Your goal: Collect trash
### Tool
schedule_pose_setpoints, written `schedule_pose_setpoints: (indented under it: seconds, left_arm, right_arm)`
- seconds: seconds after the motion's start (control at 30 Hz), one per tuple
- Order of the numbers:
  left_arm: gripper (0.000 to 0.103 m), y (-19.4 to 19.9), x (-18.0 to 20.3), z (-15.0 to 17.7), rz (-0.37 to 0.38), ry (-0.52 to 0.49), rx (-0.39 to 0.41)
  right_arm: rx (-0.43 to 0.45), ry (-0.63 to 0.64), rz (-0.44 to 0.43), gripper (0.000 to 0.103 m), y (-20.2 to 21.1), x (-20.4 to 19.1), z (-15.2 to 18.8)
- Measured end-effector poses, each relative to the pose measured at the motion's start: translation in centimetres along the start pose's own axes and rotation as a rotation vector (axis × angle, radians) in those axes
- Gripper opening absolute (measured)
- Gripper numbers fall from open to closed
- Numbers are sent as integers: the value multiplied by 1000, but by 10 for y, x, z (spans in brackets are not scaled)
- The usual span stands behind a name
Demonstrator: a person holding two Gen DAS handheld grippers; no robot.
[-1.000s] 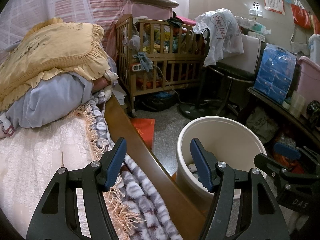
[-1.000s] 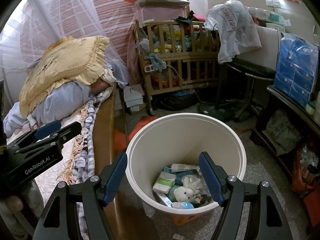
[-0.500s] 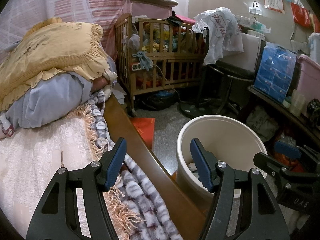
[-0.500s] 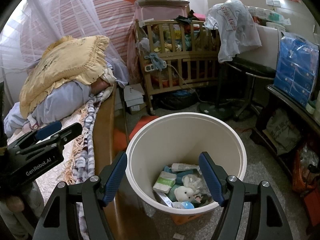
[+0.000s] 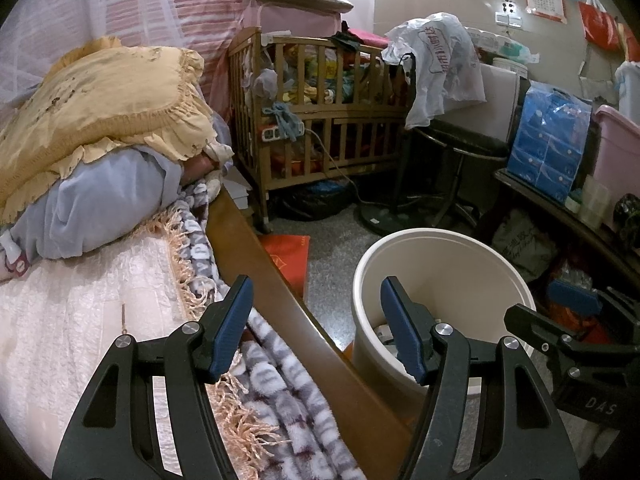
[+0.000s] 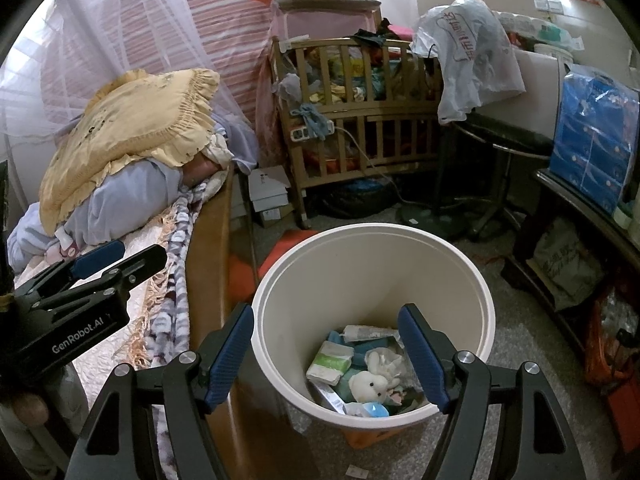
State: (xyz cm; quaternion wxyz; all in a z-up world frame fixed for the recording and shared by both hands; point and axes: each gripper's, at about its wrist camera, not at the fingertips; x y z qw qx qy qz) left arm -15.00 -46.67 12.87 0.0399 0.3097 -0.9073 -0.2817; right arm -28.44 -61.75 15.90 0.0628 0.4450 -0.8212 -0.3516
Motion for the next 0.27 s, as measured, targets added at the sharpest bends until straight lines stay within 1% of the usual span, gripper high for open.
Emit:
schedule_pose_setpoints:
  seconds: [0.2, 0.27]
  left_arm:
    - [65, 5, 0, 2, 6, -21, 19]
    - [65, 8, -7, 2, 7, -1, 14]
  right_arm:
    - [-7, 5, -5, 73, -2, -4, 2]
    - [-13, 11, -9, 73, -3, -7, 3]
Point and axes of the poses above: each gripper's, at about its wrist camera, not at the fingertips, and y roughly against the way its jaws point, x to its right, z to its underside, and after that the axes turned 10 degrees about -y, right-handed
